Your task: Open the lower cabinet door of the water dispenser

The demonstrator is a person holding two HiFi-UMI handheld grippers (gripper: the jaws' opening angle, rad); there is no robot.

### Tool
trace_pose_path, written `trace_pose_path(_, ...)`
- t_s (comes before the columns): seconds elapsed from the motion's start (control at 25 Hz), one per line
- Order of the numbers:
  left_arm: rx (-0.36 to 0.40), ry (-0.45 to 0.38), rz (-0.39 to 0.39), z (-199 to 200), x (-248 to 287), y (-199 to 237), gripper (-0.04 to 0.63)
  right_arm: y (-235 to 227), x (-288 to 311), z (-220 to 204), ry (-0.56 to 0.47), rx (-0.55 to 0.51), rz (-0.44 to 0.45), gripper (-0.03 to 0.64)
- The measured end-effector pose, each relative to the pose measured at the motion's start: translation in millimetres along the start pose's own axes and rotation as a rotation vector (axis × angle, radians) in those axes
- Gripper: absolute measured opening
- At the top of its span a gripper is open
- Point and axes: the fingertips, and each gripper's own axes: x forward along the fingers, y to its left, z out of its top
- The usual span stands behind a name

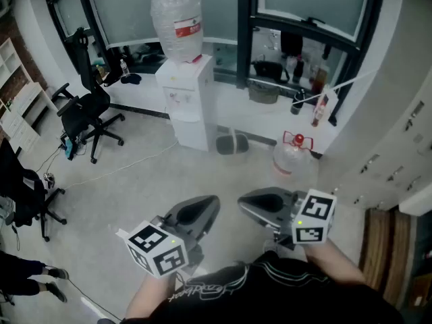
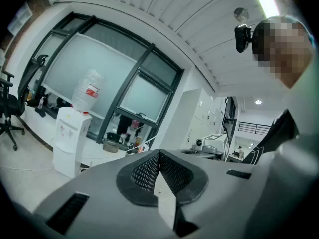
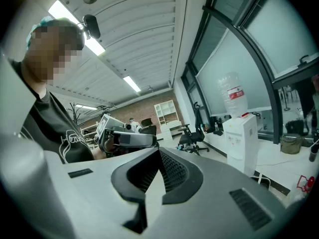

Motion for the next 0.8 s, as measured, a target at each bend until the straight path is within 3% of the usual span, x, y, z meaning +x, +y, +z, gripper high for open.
trace_pose_path(0.4, -0.013, 0.013, 0.007, 3.7, 8.5, 14.6, 0.002, -15.9, 5.7, 0.9, -0.003, 0.017, -0.007, 0.012)
trace_pose_path(0.8, -0.054, 0.043, 0.045, 3.1, 58.8, 69.4, 0.002, -94.5, 22.9, -0.7, -0.021, 0.061, -0.015, 0.012)
